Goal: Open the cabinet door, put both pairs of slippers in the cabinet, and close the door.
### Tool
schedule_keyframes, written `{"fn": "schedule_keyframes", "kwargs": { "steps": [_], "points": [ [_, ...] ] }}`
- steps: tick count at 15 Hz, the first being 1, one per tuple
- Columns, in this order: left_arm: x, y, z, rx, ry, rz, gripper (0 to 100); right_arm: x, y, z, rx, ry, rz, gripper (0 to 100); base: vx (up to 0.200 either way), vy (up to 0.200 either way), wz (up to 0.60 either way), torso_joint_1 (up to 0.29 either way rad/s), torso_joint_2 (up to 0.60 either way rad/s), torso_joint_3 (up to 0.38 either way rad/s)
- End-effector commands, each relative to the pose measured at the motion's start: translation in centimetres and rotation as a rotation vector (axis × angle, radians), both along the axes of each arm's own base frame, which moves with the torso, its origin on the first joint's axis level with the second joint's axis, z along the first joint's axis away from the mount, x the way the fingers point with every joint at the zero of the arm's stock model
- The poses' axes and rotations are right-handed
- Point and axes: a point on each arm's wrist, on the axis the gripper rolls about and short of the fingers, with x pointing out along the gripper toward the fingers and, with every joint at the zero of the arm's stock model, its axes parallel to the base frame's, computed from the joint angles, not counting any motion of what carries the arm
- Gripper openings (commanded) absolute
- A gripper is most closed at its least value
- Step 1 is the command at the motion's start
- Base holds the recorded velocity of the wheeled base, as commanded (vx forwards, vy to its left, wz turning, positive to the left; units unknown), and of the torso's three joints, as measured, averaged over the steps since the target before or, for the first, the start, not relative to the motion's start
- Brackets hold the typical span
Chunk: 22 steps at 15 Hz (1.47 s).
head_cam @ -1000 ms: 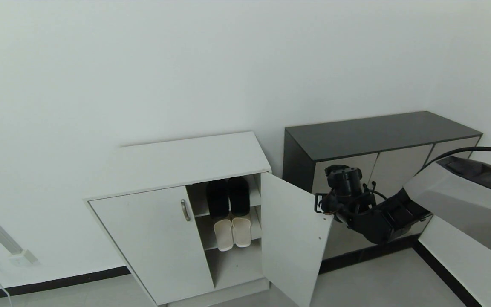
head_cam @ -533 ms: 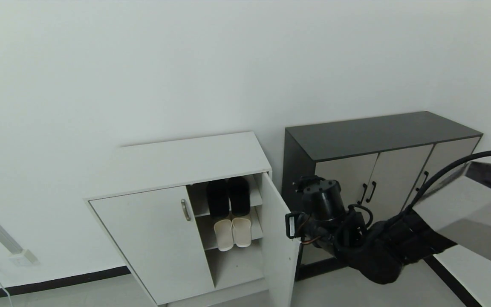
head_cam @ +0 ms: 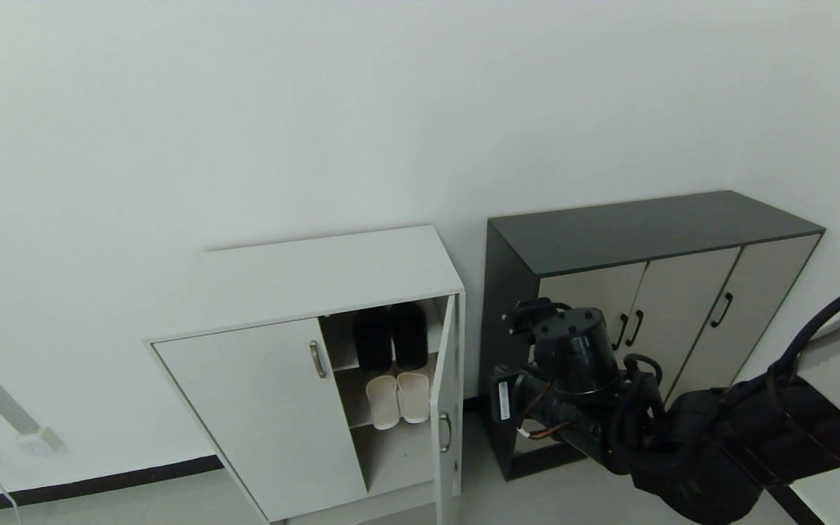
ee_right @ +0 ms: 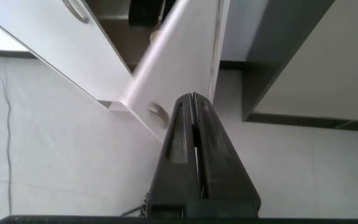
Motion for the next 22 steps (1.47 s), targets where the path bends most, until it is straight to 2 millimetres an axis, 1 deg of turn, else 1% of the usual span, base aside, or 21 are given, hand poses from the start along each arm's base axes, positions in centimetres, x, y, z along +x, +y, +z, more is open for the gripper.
{"fn": "schedule_keyframes", "kwargs": {
  "steps": [1,9,15,22],
  "points": [
    [0.0,0.0,0.0,0.0,0.003,-0.001,0,-0.5,-0.5,-0.1,-0.028,-0.003,0.014,0,0.0,0.0,0.0,0.0,0.0,0.0],
    [0.0,0.0,0.0,0.0,0.001,0.0,0,-0.6,-0.3,-0.5,-0.029,-0.006,0.022,0,0.0,0.0,0.0,0.0,0.0,0.0],
    [0.0,0.0,0.0,-0.002,0.0,0.0,0,-0.6,-0.3,-1.1,-0.021,0.001,0.04,0,0.0,0.0,0.6,0.006,0.0,0.002],
    [0.0,0.0,0.0,-0.002,0.001,0.002,0,-0.3,-1.4,-1.6,-0.016,0.002,0.023,0,0.0,0.0,0.0,0.0,0.0,0.0]
  ]
}}
